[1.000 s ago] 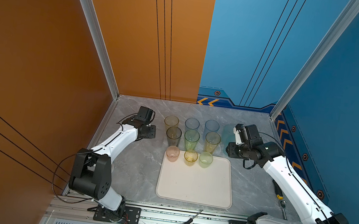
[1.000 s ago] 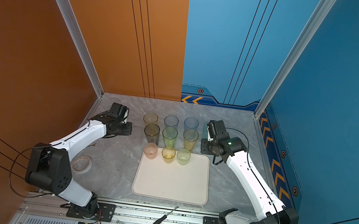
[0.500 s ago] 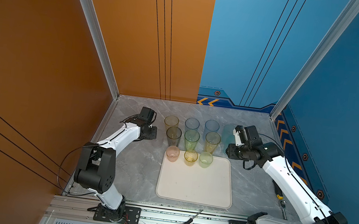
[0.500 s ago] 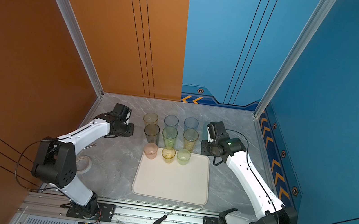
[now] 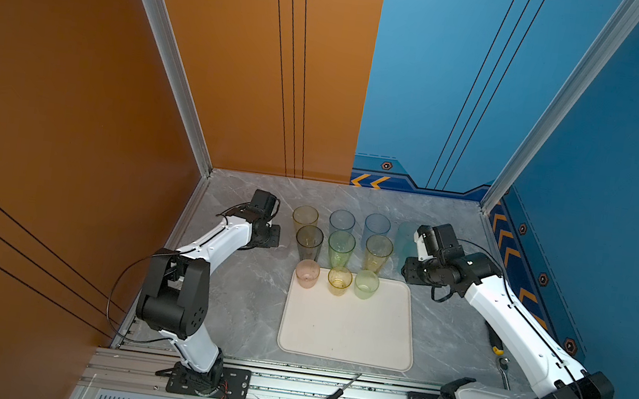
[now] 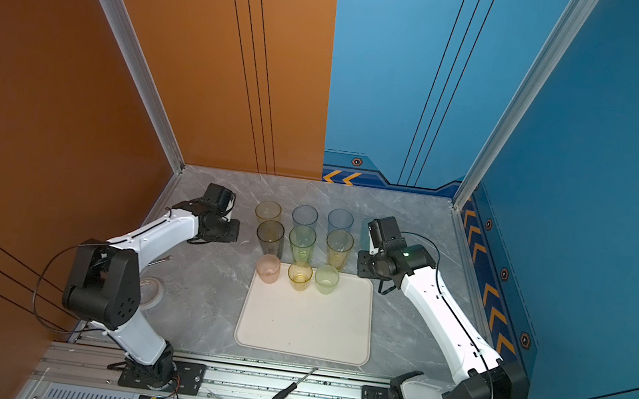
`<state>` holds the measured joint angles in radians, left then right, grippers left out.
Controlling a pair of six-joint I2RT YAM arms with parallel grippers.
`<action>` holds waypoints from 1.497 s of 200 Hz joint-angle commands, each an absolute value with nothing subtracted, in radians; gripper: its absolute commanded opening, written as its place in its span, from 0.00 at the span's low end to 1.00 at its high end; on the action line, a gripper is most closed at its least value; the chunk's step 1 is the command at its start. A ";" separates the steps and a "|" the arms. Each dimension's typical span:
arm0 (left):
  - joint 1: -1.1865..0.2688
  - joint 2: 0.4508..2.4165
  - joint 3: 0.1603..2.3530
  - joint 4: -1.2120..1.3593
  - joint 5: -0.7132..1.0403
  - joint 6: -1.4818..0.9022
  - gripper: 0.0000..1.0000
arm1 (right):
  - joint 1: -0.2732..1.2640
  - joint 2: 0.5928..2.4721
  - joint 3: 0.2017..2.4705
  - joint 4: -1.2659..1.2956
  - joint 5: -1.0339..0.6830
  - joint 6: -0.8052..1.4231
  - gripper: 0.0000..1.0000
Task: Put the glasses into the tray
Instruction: 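Carry clear frosted cup with left gripper across onto tray's far corner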
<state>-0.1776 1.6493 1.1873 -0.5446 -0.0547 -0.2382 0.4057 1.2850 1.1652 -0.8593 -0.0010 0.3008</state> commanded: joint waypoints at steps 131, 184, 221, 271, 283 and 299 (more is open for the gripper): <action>-0.414 1.215 1.405 -0.776 -0.188 -0.163 0.00 | 0.198 1.138 1.046 -0.824 0.117 0.351 0.43; -0.770 1.426 1.669 -0.799 -0.132 -0.077 0.00 | 0.088 1.069 1.061 -0.856 0.083 0.338 0.43; -0.915 1.667 1.895 -0.891 -0.020 -0.007 0.00 | 0.045 1.061 1.081 -0.855 0.034 0.335 0.43; -1.033 2.039 2.275 -1.126 0.025 0.093 0.00 | 0.016 1.088 1.095 -0.838 -0.025 0.330 0.43; -1.042 2.112 2.355 -1.164 0.020 0.103 0.00 | 0.013 1.098 1.096 -0.833 -0.035 0.329 0.43; -1.041 2.190 2.438 -1.208 0.017 0.112 0.00 | 0.009 1.106 1.092 -0.825 -0.046 0.325 0.43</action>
<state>-1.0382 2.1162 2.3211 -1.0714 -0.0051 0.0639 0.0196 1.0878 1.0725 -0.8360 -0.0078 0.3328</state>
